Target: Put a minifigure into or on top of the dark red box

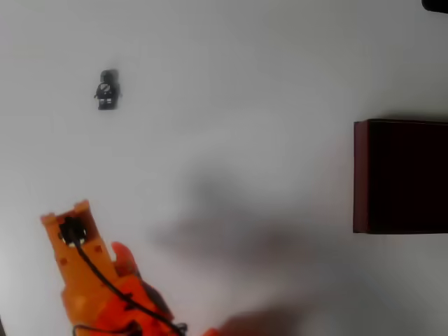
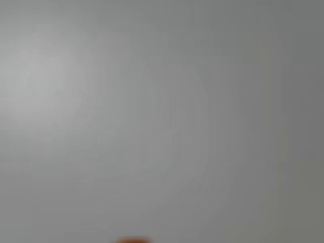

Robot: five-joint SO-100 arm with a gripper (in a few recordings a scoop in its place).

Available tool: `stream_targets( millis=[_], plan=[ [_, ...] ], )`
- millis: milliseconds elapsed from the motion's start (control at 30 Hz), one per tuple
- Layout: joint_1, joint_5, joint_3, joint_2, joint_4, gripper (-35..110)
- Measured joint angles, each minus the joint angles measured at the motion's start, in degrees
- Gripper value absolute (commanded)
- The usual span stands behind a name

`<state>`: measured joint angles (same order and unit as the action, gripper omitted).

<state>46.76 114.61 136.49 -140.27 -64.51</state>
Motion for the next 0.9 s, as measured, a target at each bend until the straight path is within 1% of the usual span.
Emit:
stream_targets(
  millis=[133, 233, 467, 633, 900],
  plan=[
    [-2.90, 2.11, -10.72, 15.03, -2.90, 21],
    [-6.15, 3.52, -15.29, 22.59, -5.36, 21],
    [-9.05, 9.05, -18.28, 28.21, -4.75, 21],
    [-9.76, 13.89, -26.54, 36.12, -5.89, 21],
    [-8.09, 15.47, -37.00, 48.43, -3.25, 20]
  ],
)
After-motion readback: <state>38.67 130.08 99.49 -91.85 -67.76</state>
